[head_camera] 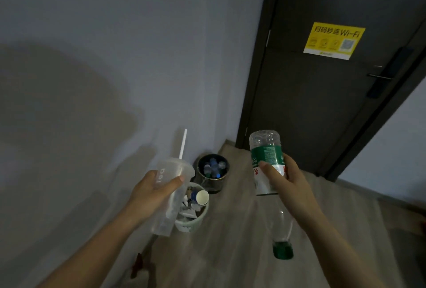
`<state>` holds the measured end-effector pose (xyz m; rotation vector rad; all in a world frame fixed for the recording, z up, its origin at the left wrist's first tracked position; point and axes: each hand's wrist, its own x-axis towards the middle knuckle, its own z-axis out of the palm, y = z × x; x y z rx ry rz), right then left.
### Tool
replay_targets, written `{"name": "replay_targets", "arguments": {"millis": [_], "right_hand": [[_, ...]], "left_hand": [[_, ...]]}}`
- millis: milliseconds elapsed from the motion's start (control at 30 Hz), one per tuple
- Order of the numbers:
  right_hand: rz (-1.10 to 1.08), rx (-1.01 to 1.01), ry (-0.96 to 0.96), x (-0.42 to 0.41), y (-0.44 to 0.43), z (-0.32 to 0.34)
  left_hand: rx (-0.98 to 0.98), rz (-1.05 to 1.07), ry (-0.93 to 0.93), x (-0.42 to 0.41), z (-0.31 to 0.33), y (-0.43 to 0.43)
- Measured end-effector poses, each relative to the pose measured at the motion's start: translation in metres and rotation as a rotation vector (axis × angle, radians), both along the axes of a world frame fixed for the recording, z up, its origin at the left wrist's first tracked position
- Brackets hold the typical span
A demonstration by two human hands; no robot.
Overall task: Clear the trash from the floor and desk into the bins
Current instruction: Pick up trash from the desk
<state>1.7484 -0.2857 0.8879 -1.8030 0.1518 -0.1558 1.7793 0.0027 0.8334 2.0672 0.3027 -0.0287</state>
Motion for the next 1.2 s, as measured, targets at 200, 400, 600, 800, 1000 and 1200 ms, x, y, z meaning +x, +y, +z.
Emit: {"name": "replay_targets", "arguments": {"millis": [200, 400, 600, 800, 1000, 1200], "right_hand": [[-0.011, -0.006, 0.103, 0.102, 0.023, -0.019], [-0.012, 0.041, 0.222, 0.186, 0.025, -0.05], [0.028, -0.012, 0.32, 0.275, 0.008, -0.107], [0.101, -0.013, 0.456, 0.368, -0.009, -0.171], [0.163, -0.056, 0.642, 0.438, -0.011, -0.252], [0.161, -0.13, 0.735, 0.485, 0.001, -0.346]], "left_hand": [[0.093, -0.043, 0.112, 0.113, -0.035, 0.026], [0.027, -0.051, 0.33, 0.19, -0.083, 0.031], [0.02, 0.029, 0.51, 0.253, -0.143, 0.027], [0.115, 0.125, 0.653, 0.29, -0.201, 0.016], [0.144, 0.184, 0.829, 0.328, -0.269, -0.001], [0.181, 0.188, 0.928, 0.369, -0.358, 0.0]]}}
